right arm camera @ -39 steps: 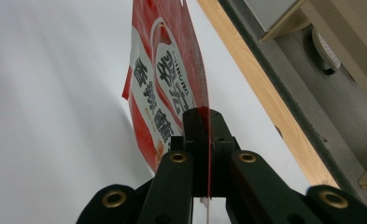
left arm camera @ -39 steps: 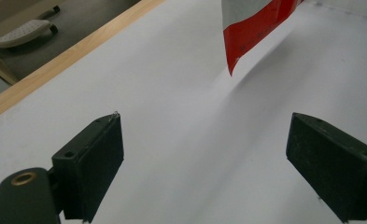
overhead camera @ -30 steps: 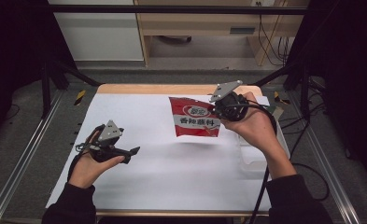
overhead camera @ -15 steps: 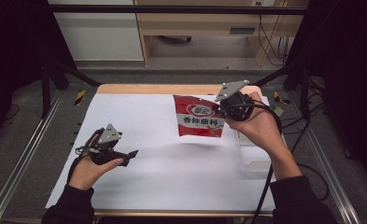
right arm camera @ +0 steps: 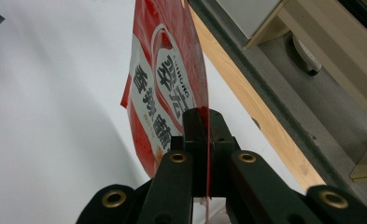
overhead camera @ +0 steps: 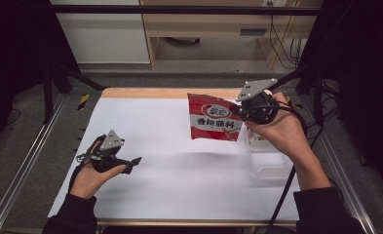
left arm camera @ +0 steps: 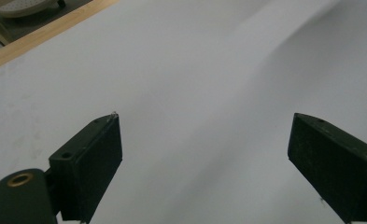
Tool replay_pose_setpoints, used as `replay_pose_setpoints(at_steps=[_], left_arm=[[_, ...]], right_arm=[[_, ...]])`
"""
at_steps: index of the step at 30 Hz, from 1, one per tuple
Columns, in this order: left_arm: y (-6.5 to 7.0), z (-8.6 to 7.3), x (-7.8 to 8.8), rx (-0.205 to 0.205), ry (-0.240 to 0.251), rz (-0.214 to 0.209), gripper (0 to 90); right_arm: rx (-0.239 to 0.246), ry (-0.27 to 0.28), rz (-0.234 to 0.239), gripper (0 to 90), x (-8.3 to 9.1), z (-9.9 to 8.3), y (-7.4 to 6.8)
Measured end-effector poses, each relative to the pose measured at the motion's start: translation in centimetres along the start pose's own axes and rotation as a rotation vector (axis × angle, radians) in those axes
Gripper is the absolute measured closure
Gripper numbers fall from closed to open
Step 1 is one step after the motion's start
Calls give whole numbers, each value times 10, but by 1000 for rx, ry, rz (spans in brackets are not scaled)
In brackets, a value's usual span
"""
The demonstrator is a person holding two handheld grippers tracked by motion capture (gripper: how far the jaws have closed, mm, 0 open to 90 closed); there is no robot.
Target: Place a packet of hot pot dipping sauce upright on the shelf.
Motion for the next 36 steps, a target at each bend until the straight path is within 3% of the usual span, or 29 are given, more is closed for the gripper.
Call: replay_pose_setpoints(at_steps=[14,30,36], left_arm=[[-5,-7,-1,7,-9,-1,93],[-8,-11,-2,28,-10,4,79],[-9,-11,-1,31,-4,5,78]], right_arm=[[-3,23,-12,900,25,9,0],[-31,15,-17,900,47,-3,-1],[-66,3,-34,900,58,-10,3]])
Point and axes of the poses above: each handheld gripper's, and its own axes: x roughly backward along the jaws, z roughly out of its top, y roughly to its right, the point moved 8 cm from there along -x, roughly forward along the jaws, and after that the axes turned 4 degrees about z, right-handed, at the moved point
